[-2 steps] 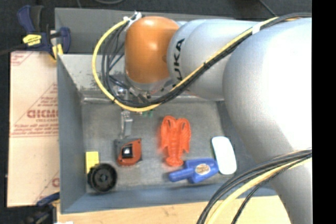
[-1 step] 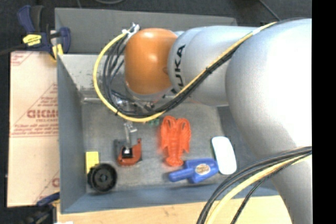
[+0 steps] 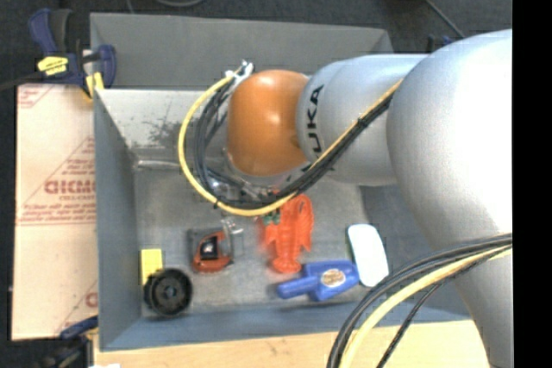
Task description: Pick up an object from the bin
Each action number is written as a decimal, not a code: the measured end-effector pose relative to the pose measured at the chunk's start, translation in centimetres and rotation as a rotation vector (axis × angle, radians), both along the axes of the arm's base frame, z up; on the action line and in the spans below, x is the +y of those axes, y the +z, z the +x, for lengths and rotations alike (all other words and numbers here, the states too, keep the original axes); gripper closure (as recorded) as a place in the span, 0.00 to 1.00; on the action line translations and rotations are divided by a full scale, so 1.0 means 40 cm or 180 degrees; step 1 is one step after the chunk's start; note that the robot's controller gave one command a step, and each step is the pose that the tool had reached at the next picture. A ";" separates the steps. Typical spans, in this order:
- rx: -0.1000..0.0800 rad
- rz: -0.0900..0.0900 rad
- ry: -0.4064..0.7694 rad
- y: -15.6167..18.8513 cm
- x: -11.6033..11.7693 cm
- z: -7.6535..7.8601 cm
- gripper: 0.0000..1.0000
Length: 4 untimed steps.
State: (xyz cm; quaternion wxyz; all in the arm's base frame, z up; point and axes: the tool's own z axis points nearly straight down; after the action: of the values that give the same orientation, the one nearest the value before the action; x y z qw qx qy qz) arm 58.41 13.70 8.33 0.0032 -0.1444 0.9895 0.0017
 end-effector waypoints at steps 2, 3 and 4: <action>0.0002 -0.0009 0.0781 -0.030 0.039 -0.168 1.00; 0.0003 -0.0009 0.0777 -0.030 0.039 -0.168 1.00; 0.0043 -0.0019 0.0841 0.039 -0.018 -0.208 1.00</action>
Offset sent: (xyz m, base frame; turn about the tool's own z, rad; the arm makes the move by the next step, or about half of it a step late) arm -0.0689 0.0162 -0.0131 -0.2500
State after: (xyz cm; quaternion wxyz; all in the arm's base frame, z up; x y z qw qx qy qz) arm 50.10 12.98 9.89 -0.0041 -0.2734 0.9619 0.0001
